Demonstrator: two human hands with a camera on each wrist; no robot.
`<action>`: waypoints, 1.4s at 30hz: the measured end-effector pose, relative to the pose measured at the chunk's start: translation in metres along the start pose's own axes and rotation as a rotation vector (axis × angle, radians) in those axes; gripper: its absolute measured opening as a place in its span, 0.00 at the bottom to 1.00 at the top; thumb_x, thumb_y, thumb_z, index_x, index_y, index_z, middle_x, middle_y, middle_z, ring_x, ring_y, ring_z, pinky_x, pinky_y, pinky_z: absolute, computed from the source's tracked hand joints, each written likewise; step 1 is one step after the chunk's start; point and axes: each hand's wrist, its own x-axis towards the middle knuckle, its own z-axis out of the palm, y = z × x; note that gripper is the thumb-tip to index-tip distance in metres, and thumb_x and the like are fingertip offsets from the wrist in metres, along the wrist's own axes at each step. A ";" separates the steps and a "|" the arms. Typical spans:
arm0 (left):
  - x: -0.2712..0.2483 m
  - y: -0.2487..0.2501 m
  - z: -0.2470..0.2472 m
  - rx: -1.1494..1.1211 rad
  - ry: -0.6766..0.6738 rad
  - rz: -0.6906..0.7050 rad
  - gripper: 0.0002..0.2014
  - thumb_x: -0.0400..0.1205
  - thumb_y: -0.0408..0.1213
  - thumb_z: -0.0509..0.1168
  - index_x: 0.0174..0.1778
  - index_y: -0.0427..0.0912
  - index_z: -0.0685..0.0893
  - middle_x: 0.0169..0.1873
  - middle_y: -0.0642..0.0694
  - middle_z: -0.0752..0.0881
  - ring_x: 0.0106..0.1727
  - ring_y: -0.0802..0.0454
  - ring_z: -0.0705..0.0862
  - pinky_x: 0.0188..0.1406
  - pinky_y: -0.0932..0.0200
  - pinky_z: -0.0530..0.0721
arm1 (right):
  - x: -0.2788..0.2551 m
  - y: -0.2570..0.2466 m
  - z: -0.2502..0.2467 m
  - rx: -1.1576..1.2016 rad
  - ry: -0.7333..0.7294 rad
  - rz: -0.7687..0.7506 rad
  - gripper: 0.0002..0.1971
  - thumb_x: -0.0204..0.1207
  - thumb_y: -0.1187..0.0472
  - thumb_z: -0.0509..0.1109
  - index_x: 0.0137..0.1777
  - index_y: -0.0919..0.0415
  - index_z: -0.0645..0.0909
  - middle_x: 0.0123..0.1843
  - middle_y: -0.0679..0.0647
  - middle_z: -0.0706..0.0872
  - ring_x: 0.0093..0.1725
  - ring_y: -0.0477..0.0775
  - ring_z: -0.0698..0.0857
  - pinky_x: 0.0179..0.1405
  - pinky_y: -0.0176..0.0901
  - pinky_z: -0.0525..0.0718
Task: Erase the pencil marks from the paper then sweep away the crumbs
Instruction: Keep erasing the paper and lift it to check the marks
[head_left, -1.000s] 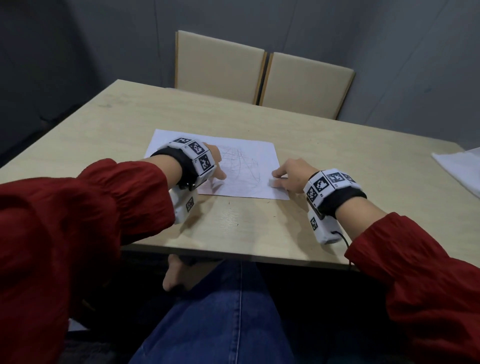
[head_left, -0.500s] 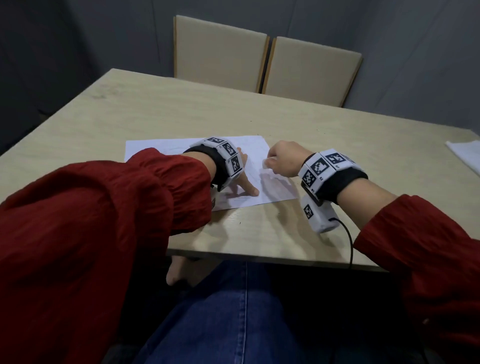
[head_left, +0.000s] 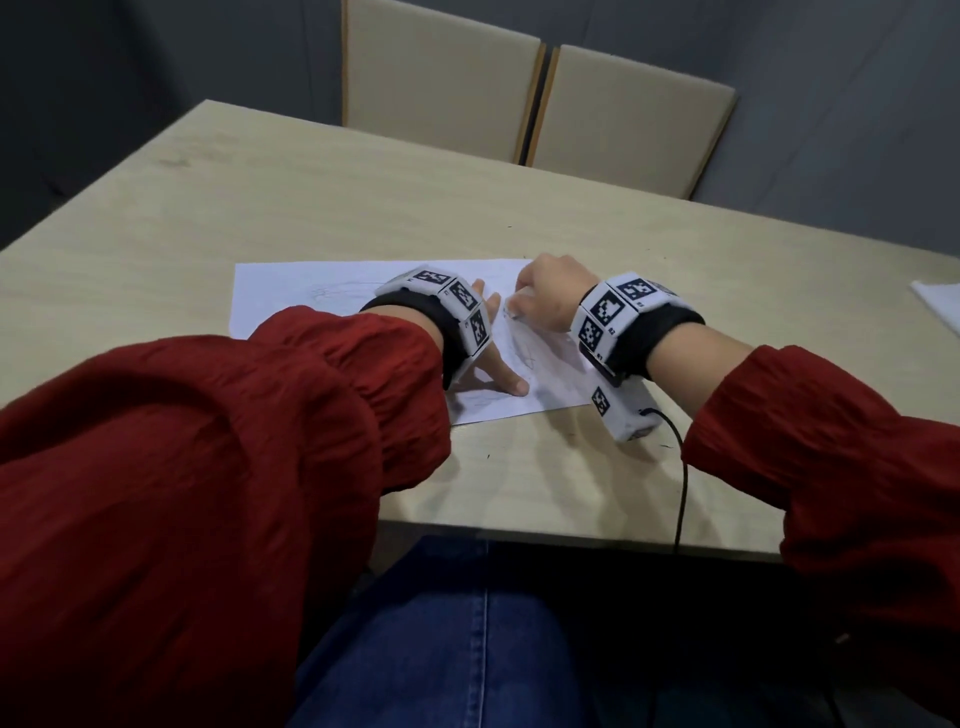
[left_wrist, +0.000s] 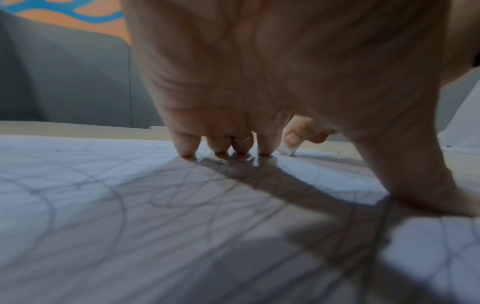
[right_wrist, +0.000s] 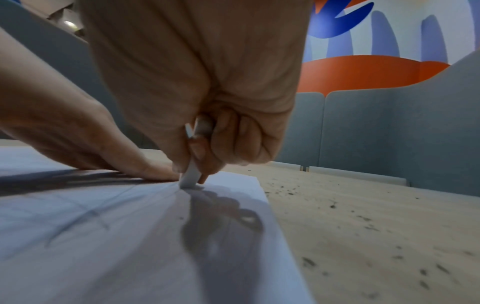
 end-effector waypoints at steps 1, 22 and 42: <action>0.000 0.001 0.000 -0.001 -0.004 -0.003 0.69 0.57 0.81 0.65 0.84 0.54 0.36 0.84 0.47 0.34 0.86 0.42 0.39 0.82 0.34 0.44 | -0.001 0.000 0.001 0.001 0.006 0.000 0.13 0.78 0.59 0.65 0.53 0.67 0.85 0.52 0.64 0.88 0.52 0.66 0.85 0.42 0.47 0.81; -0.012 0.011 -0.011 0.008 0.033 0.033 0.56 0.61 0.74 0.71 0.81 0.44 0.69 0.80 0.40 0.69 0.79 0.40 0.68 0.76 0.43 0.67 | -0.024 0.017 0.011 -0.194 -0.033 -0.214 0.10 0.78 0.58 0.65 0.46 0.62 0.85 0.41 0.61 0.88 0.45 0.64 0.83 0.46 0.53 0.83; -0.015 0.011 -0.010 -0.028 0.064 0.006 0.59 0.58 0.76 0.70 0.82 0.45 0.66 0.80 0.40 0.69 0.78 0.40 0.69 0.75 0.44 0.68 | 0.000 -0.003 -0.004 -0.270 -0.024 -0.259 0.06 0.73 0.64 0.68 0.45 0.66 0.84 0.45 0.65 0.88 0.48 0.69 0.85 0.48 0.59 0.86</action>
